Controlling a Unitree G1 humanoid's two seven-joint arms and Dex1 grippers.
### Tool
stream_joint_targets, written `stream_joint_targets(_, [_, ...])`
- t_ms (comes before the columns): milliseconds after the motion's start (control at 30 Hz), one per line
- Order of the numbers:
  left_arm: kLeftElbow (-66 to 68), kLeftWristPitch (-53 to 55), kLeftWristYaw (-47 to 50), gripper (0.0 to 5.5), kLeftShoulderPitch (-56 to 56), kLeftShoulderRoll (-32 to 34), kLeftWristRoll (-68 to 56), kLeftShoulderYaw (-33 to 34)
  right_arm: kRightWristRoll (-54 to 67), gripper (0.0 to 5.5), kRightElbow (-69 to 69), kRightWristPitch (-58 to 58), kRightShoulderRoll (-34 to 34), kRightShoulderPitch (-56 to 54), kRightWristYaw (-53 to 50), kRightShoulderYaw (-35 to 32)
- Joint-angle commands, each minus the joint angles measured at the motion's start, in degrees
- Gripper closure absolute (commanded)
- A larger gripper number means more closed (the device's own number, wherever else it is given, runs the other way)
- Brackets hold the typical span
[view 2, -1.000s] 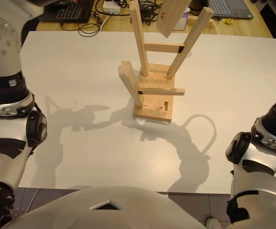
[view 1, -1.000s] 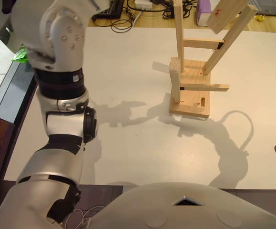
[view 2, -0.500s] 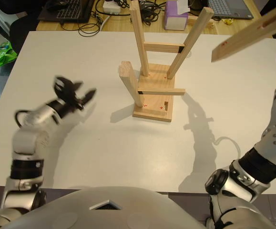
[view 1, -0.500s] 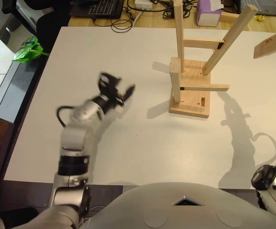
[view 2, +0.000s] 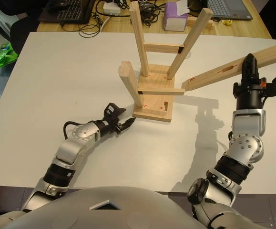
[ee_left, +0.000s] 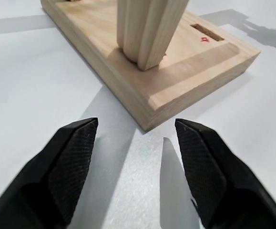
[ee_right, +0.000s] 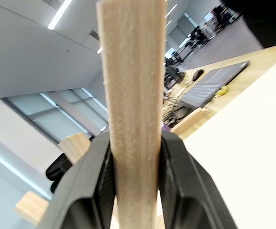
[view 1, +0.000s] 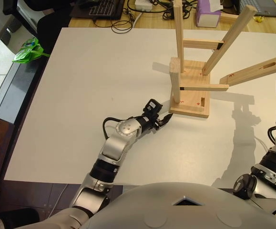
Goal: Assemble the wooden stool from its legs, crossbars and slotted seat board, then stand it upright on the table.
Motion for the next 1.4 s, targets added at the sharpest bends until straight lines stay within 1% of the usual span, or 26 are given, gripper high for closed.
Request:
stream_joint_targets(33, [-0.16,0.49,-0.31,2.51,-1.61,-1.61,1.09,-2.34,2.49,4.47,-0.44,1.79,0.29,-1.04,0.79,1.87])
stream_joint_targets(200, [-0.09,0.59,0.24,2.51,-1.95,-2.91,1.82,-3.5,2.31,4.47,-0.23,2.64,-2.01,-0.65,1.45,2.58])
stream_joint_targets(500, [-0.36,1.57,2.66,2.51,-3.73,-6.28,2.71,-4.06,1.2,4.47,-2.56,6.55,-4.31,4.33,3.39,5.36])
stream_joint_targets(800, [-0.9,2.74,3.42,2.51,-4.13,-7.33,2.67,-3.91,-7.68,4.47,-3.9,1.49,-5.2,7.32,7.13,10.27])
stream_joint_targets(933, [-0.13,2.45,3.9,2.51,-4.25,-7.1,2.87,-2.9,-10.15,4.47,-4.28,-0.16,-6.02,6.74,8.13,11.33])
stream_joint_targets(1100, [-0.75,2.67,4.03,2.51,-3.67,-5.74,2.6,-0.48,-13.04,4.47,-9.23,-0.43,-6.39,6.49,7.75,14.22])
stream_joint_targets(1233, [-2.0,3.14,3.79,2.51,-3.63,-5.11,1.59,1.87,-14.75,4.48,-9.39,-1.01,-6.44,6.29,7.83,14.64])
stream_joint_targets(1400, [-2.29,3.58,4.22,2.51,-3.43,-5.56,1.26,2.5,-16.39,4.48,-8.87,-1.86,-6.67,7.39,8.51,15.11])
